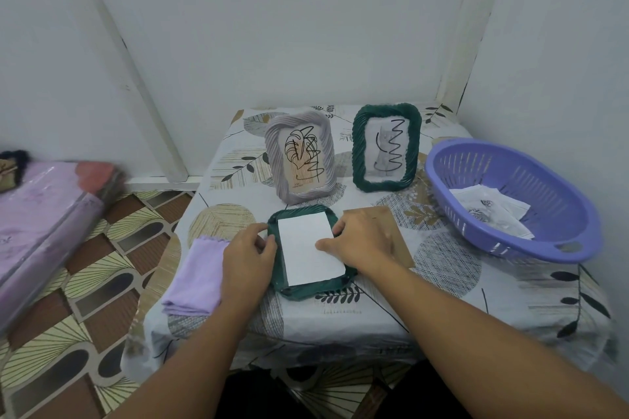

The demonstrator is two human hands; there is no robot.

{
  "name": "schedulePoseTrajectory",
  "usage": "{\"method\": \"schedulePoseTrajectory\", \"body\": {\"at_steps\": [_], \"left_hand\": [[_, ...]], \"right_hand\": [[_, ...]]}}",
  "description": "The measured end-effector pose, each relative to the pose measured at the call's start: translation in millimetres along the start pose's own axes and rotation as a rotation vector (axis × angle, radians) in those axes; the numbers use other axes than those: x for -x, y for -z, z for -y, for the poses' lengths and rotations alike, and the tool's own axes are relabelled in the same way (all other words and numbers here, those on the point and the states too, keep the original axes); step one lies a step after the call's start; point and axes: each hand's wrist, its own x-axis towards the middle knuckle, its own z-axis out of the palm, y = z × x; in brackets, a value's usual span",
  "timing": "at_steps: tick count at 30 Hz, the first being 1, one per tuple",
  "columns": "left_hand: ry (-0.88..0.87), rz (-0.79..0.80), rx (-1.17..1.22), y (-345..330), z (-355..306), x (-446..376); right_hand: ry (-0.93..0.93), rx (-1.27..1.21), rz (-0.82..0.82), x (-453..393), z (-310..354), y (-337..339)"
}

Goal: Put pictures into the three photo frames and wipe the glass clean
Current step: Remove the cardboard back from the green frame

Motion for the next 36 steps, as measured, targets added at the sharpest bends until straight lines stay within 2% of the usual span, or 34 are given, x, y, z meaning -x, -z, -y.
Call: {"method": "schedulePoseTrajectory", "body": {"at_steps": [13, 16, 20, 27, 29, 31, 33, 36], "left_hand": [[0.024, 0.019, -0.005, 0, -1, 0], [0.030, 0.018, 0.003, 1, -2, -1], [0.027, 0.025, 0.028, 4, -5, 1], [-0.073, 0.039, 0.013, 21, -38, -8], [0.048, 0.158, 0.178, 21, -70, -11], [0.263, 0.330, 0.382, 17, -102, -14], [0.424, 0.471, 0.487, 8, -124, -16], [0.465, 0.535, 0.580, -11, -142, -18]], "right_hand": [[0.027, -0.102, 0.022, 5, -1, -2], [0.057, -0.205, 0.079, 5, 1, 0], [0.082, -0.509, 0.120, 9, 1, 12], [0.027, -0.677, 0.028, 7, -15, 44], [0.018, -0.692, 0.014, 7, -19, 53], [0.030, -0.686, 0.002, 9, -22, 62], [0.037, -0.680, -0.003, 11, -24, 71], [0.050, -0.649, -0.015, 15, -30, 87]]}}
